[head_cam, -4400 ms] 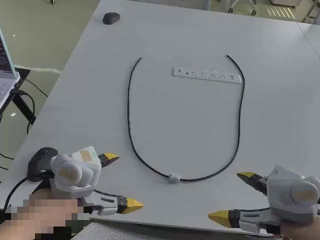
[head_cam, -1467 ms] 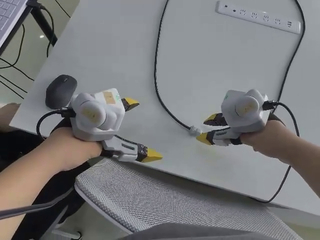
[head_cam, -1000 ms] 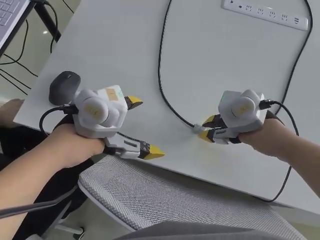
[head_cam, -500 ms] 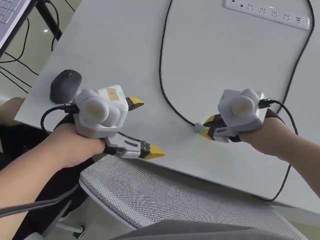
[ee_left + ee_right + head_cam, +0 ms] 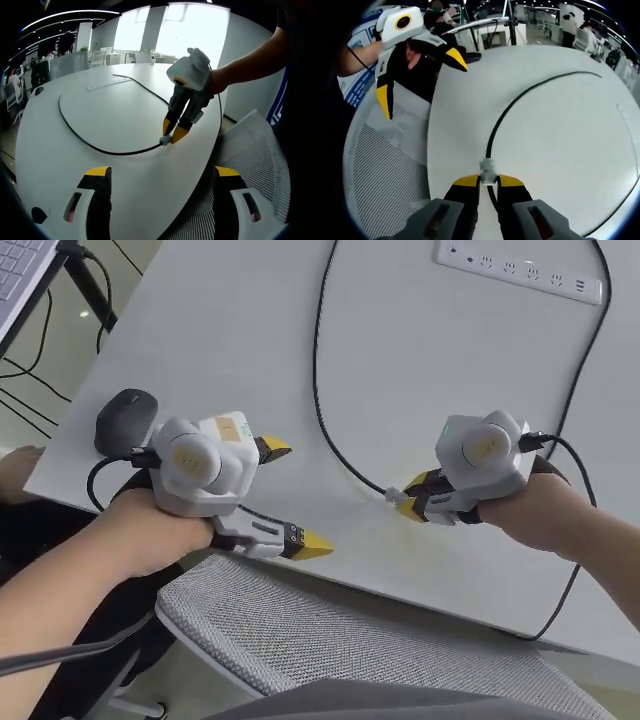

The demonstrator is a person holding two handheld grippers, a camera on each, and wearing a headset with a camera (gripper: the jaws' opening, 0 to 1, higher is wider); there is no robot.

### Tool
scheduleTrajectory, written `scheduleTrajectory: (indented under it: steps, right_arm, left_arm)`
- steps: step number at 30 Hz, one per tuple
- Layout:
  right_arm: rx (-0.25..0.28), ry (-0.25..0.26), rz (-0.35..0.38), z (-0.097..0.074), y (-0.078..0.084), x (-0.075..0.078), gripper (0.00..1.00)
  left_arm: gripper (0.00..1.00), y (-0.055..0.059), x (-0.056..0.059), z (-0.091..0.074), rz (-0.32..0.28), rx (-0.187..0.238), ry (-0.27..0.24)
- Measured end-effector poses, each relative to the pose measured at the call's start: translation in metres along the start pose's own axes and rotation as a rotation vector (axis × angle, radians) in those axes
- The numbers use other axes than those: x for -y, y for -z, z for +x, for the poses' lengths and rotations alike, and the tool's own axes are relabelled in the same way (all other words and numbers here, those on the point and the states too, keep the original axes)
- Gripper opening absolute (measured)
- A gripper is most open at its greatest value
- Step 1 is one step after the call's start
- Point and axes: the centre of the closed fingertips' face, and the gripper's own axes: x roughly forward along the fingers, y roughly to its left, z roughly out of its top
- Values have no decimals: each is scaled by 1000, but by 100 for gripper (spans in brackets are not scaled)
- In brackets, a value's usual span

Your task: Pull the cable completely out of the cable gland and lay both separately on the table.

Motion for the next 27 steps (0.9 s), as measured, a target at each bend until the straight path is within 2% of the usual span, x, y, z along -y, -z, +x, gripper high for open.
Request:
scheduleTrajectory:
  steps: [6, 9, 13, 18, 22, 27]
  right_arm:
    - [23, -20, 10, -14, -10, -10, 7]
    - [39, -31, 11, -22, -16, -14, 7]
    - [43, -37, 22, -31, -18, -17, 7]
    - [62, -34, 20, -50, -27, -22, 7]
    - [81, -27, 3, -64, -36, -26, 7]
    - [75, -39, -20, -76, -37, -30, 7]
  left_arm:
    - [82, -13, 6, 2, 13, 11, 19]
    - [82, -22, 8, 3, 45, 7, 29]
    - [82, -37, 8, 7, 58, 22, 41]
    - [81, -48, 12, 15, 75, 31, 67]
    - [79, -55, 20, 24, 109, 27, 95]
    - [78, -64, 26, 35, 139, 34, 135]
